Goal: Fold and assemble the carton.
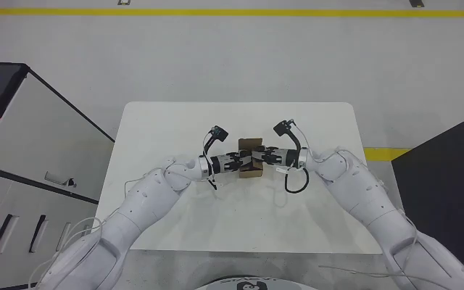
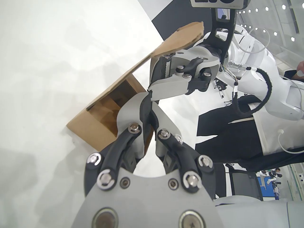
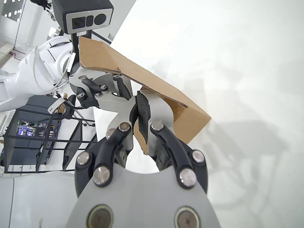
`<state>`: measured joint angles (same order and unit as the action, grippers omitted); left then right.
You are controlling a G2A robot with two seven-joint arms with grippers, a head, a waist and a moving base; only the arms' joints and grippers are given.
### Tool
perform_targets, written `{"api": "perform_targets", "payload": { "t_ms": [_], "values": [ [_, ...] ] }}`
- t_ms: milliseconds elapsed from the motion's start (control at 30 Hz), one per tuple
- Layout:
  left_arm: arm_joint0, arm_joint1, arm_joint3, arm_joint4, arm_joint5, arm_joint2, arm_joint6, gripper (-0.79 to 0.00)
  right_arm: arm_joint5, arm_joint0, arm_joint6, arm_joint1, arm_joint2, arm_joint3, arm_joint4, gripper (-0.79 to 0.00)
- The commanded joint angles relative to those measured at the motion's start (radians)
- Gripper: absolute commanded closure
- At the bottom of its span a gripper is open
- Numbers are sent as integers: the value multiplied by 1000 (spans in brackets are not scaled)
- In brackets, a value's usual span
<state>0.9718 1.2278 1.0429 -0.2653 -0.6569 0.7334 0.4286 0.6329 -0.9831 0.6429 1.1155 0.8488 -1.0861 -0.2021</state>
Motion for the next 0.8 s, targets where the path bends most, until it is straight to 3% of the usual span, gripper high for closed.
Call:
{"api": "perform_targets", "payload": {
  "t_ms": [0, 367, 767],
  "values": [
    [1, 1, -1, 1, -3, 4, 0, 0, -12, 1, 4, 2, -2, -1, -5, 0],
    [8, 3, -3, -4, -15, 23, 4, 0, -27, 8, 8, 10, -7, 1, -17, 0],
    [24, 3, 8, -4, -25, 53, -8, 0, 89, -19, 51, -2, 57, 32, 140, 0]
  ]
}}
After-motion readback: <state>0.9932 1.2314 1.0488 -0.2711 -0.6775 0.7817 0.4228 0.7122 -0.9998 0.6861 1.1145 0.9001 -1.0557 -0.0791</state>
